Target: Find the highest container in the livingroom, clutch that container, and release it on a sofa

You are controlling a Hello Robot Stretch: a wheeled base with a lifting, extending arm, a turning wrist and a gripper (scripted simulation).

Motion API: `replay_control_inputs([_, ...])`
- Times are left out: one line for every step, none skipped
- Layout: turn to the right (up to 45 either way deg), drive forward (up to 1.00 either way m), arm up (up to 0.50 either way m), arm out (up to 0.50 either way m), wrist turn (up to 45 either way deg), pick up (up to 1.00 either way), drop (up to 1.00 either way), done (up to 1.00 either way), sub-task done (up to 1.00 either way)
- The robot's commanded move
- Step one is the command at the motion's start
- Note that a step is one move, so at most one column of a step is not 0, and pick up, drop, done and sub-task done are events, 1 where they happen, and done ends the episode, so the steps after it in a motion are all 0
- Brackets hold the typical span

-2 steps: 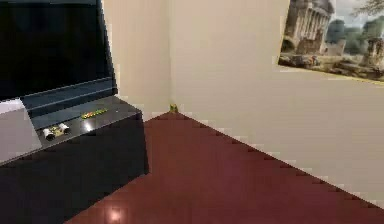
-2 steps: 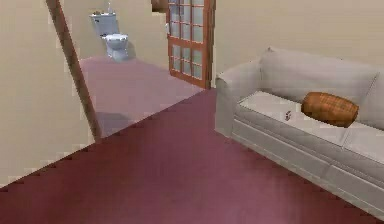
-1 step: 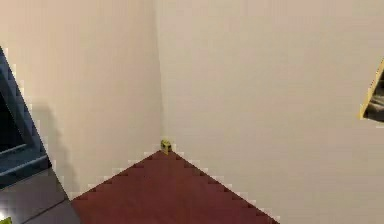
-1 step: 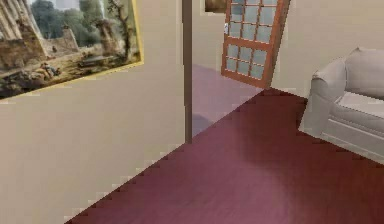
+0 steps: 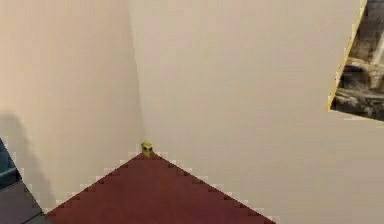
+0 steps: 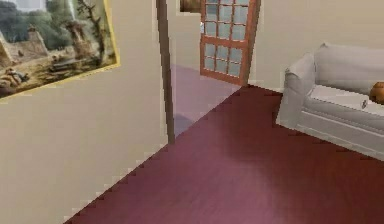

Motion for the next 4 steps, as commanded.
replay_control_inputs([0.0, 0.40, 0.00, 0.00, 0.0, 0.00, 0.00, 0.00, 0.00])
replay_control_inputs([-45.0, 0.00, 0.00, 0.00, 0.0, 0.00, 0.00, 0.00, 0.00])
replay_control_inputs([-45.0, 0.00, 0.00, 0.00, 0.0, 0.00, 0.00, 0.00, 0.00])
replay_control_inputs([-45.0, 0.00, 0.00, 0.00, 0.0, 0.00, 0.00, 0.00, 0.00])
